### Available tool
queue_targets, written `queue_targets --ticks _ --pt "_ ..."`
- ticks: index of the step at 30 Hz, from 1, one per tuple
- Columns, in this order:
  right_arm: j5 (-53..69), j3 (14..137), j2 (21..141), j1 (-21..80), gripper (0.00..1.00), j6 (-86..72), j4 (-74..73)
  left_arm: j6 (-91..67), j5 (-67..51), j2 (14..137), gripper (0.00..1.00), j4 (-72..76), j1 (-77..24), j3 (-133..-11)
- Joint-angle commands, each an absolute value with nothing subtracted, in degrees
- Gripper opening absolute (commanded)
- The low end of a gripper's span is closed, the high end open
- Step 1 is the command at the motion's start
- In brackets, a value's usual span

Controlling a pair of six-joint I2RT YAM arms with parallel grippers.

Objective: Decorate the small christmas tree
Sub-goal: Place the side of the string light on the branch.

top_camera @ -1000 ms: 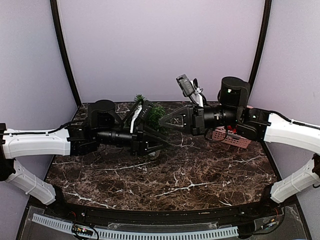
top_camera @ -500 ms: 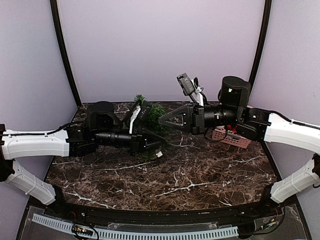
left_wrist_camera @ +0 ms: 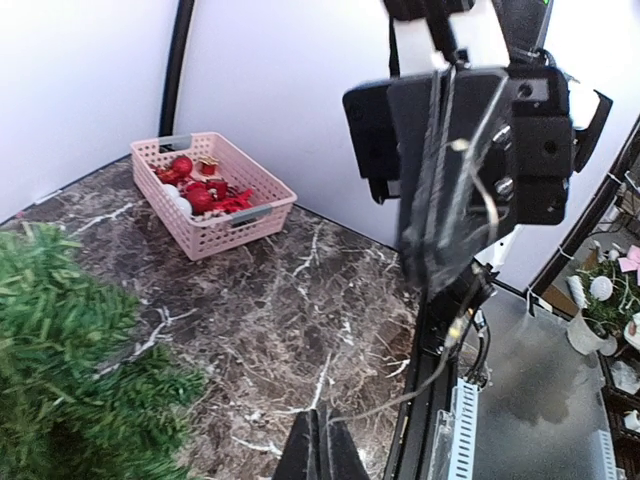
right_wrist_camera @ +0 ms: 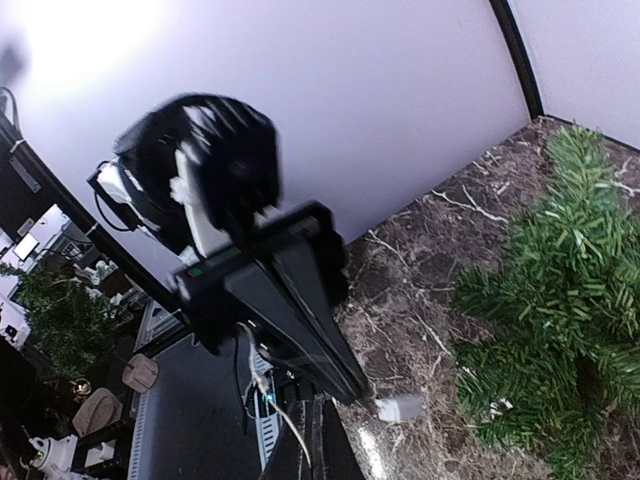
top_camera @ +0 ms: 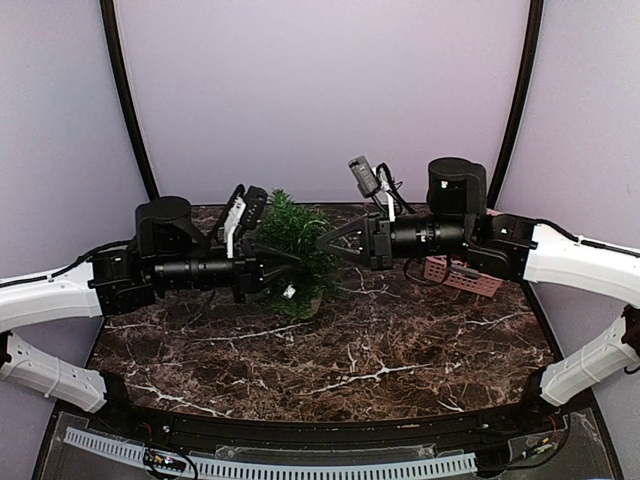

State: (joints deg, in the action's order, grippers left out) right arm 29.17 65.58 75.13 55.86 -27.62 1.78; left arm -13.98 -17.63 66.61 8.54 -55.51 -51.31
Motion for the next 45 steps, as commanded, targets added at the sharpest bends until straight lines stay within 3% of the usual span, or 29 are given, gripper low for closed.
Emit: queue_targets --ticks 1,9,16,28,45 --pt "24.12 67.23 77.71 57.57 0.0 -26.38 -2.08 -11.11 -6.81 60.21 0.0 -1.09 -55.64 -50.33" --pt "18.75 68.56 85.01 61.25 0.0 -28.82 1.85 -11.46 7.48 55.42 0.0 -10.9 -55.38 -47.6" --pt "16.83 66.95 89.42 62.99 0.0 -32.45 6.56 -14.76 12.81 52.61 0.0 -12.89 -53.14 -43.43" --pt "12.45 63.98 93.97 64.09 0.0 -36.56 11.16 -14.95 7.32 54.57 0.0 -6.94 -45.56 -38.79" --pt "4.05 59.92 91.94 65.13 0.0 -38.6 9.65 -10.43 2.01 71.22 0.0 -1.36 -44.5 -44.67"
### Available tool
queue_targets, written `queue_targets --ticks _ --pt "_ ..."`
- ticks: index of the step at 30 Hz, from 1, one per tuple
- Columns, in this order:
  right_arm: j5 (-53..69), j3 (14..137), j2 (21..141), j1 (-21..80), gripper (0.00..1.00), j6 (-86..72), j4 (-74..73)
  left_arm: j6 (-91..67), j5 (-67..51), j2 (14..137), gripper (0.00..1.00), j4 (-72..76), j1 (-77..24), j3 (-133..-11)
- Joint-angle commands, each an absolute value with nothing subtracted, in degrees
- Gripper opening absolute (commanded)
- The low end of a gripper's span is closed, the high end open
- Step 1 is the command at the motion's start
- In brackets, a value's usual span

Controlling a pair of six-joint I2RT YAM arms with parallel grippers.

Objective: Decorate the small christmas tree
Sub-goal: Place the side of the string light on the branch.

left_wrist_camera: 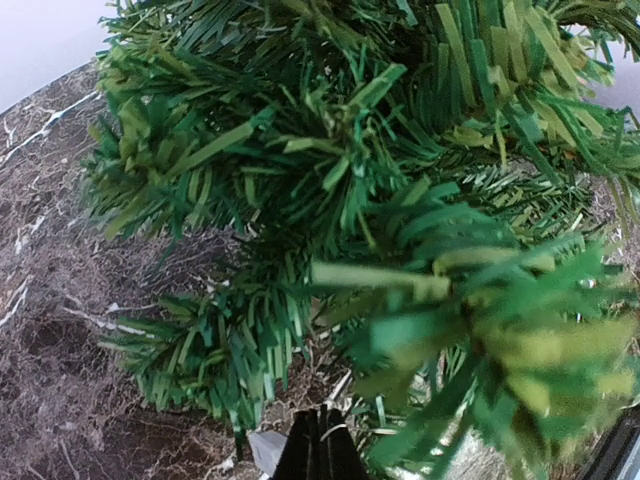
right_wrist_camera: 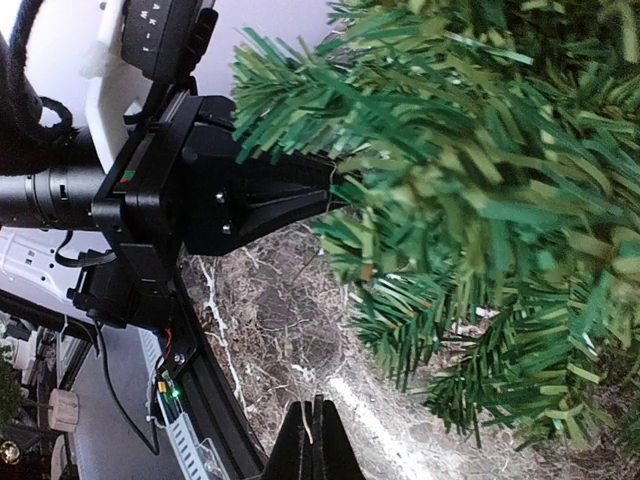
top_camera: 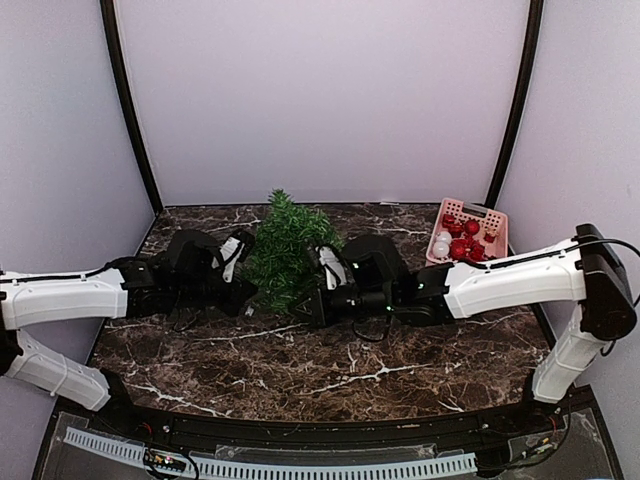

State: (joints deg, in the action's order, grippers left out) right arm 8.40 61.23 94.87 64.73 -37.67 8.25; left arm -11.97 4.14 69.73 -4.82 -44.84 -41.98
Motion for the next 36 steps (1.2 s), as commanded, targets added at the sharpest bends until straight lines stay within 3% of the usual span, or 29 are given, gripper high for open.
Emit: queue_targets --ticks 1,10,20,28,36 --pt "3.29 59.48 91.3 65.18 0.0 -38.83 9.78 -10.25 1.84 71.97 0.0 -1.08 -44.53 -44.79" --pt "-3.52 54.77 86.5 65.12 0.0 -40.94 12.38 -10.69 3.34 75.78 0.11 -1.11 -44.13 -45.94" --pt "-7.56 52.75 84.14 65.13 0.0 -41.99 14.35 -11.87 5.33 69.66 0.49 -3.33 -43.97 -42.86" --pt "-7.33 52.84 83.94 65.15 0.0 -42.09 15.16 -13.92 1.97 63.41 0.69 -5.01 -43.96 -40.29" --pt "-4.64 50.69 83.04 65.75 0.0 -41.45 16.6 -19.08 -3.4 65.6 0.72 -3.14 -43.96 -38.68"
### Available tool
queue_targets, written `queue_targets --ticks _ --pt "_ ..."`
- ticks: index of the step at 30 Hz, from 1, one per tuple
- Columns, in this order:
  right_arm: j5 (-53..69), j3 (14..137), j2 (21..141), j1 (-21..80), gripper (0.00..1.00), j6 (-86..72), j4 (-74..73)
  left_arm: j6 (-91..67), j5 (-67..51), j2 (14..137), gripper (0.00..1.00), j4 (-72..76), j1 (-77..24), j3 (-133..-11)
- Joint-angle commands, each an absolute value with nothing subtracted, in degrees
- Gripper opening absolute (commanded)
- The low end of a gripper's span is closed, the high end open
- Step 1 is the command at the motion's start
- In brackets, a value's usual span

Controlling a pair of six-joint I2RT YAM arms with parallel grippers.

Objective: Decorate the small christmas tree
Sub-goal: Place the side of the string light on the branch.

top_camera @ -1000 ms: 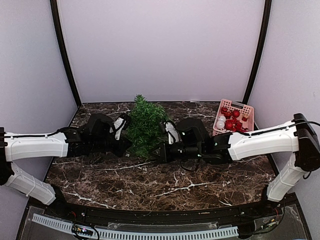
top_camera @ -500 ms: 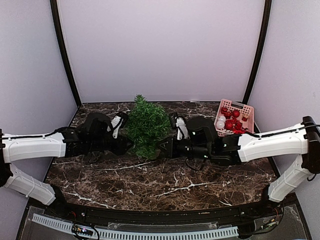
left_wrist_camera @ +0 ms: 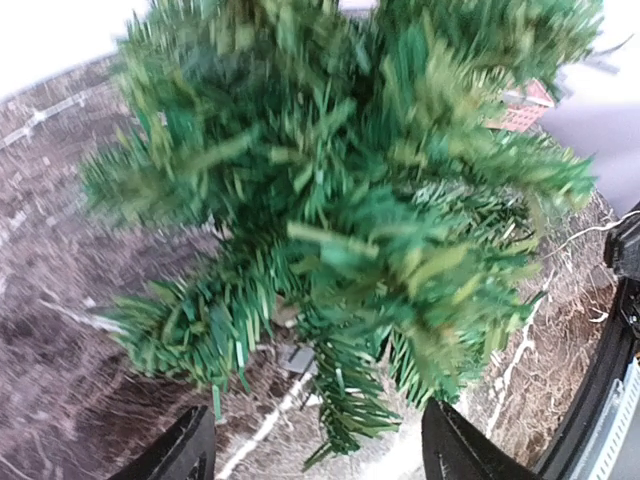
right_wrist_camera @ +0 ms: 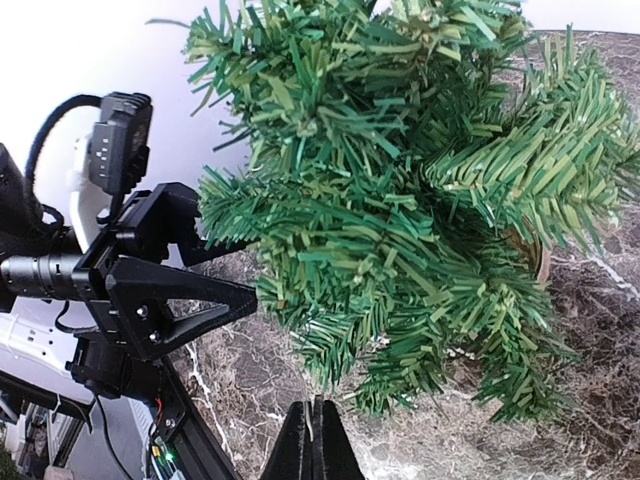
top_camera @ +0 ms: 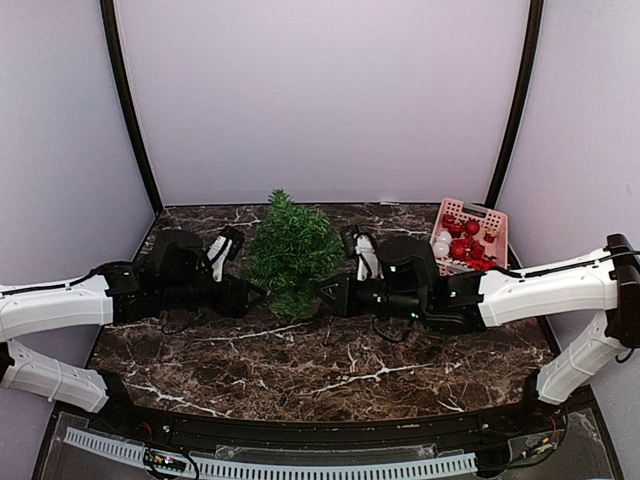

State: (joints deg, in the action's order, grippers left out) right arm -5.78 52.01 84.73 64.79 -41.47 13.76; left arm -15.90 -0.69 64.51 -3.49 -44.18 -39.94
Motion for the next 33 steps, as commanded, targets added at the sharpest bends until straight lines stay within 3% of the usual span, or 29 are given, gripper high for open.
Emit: queue_targets --ticks 1,8,13,30,33 --pt "-4.53 50.63 82.99 65.94 0.0 -41.44 16.54 -19.29 -3.77 65.84 0.71 -2.46 -43.95 -38.45" --pt "-3.11 50.88 82.95 67.14 0.0 -40.27 16.53 -20.54 -7.4 68.64 0.62 1.51 -44.02 -38.04" --pt "-1.16 51.23 83.36 68.16 0.0 -39.25 16.64 -20.84 -6.41 70.74 0.43 1.53 -43.97 -38.74" --pt "2.46 57.39 90.82 72.79 0.0 -36.45 14.68 -21.3 -4.79 71.38 0.06 1.45 -43.96 -38.43" --pt "3.33 58.23 92.71 73.48 0.0 -36.39 14.68 -21.23 -4.42 71.32 0.03 1.28 -43.98 -38.57"
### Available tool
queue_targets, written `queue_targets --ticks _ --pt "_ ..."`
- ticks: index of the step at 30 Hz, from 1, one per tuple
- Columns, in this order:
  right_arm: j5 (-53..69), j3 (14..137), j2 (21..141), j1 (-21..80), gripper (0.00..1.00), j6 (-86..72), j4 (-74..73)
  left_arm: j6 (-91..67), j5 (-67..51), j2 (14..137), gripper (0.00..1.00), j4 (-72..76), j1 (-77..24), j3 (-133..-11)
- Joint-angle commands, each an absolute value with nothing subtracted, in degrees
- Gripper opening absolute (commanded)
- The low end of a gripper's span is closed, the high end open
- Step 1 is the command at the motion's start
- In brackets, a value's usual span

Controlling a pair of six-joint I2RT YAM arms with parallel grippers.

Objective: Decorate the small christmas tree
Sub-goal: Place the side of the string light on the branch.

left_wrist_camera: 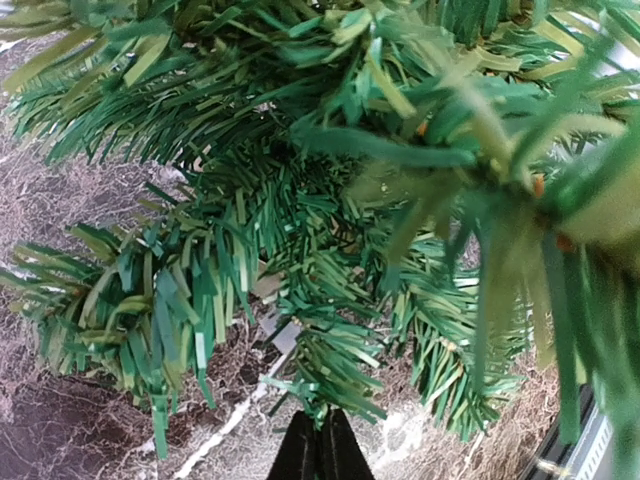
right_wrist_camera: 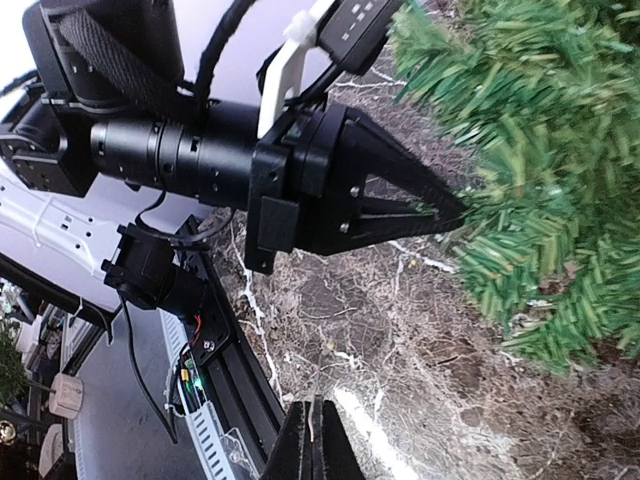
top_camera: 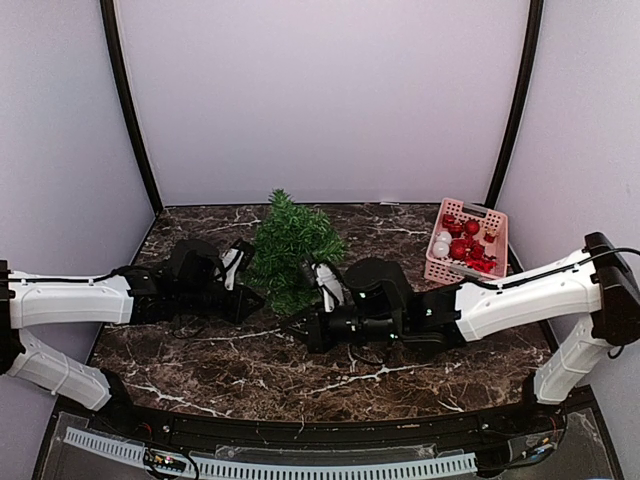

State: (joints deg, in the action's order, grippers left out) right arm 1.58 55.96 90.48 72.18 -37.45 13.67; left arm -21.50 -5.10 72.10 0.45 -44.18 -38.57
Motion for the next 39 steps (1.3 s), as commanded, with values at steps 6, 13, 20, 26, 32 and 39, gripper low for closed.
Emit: queue_targets --ticks 6,13,20,26,32,39 --pt "4.82 58.61 95.94 74.43 0.0 -36.67 13.19 -21.18 -3.63 71.27 0.0 1.27 -43.95 -38.78" --pt "2.65 58.31 98.66 74.61 0.0 -38.4 10.91 -20.85 -2.5 71.04 0.0 0.86 -43.91 -39.32" --pt "-2.15 59.4 100.87 73.47 0.0 -41.98 5.74 -20.59 -1.87 70.85 0.0 0.59 -43.75 -39.37" --pt "-6.5 57.0 97.53 71.28 0.0 -44.18 3.51 -20.1 -1.01 70.86 0.0 0.31 -43.5 -39.45" --pt "-9.8 57.06 93.61 70.45 0.0 -42.2 0.86 -19.42 -0.62 70.96 0.0 0.27 -43.29 -39.65" --pt "-9.6 58.62 91.34 70.11 0.0 -39.99 0.23 -18.9 1.89 70.82 0.0 -1.83 -43.01 -39.9"
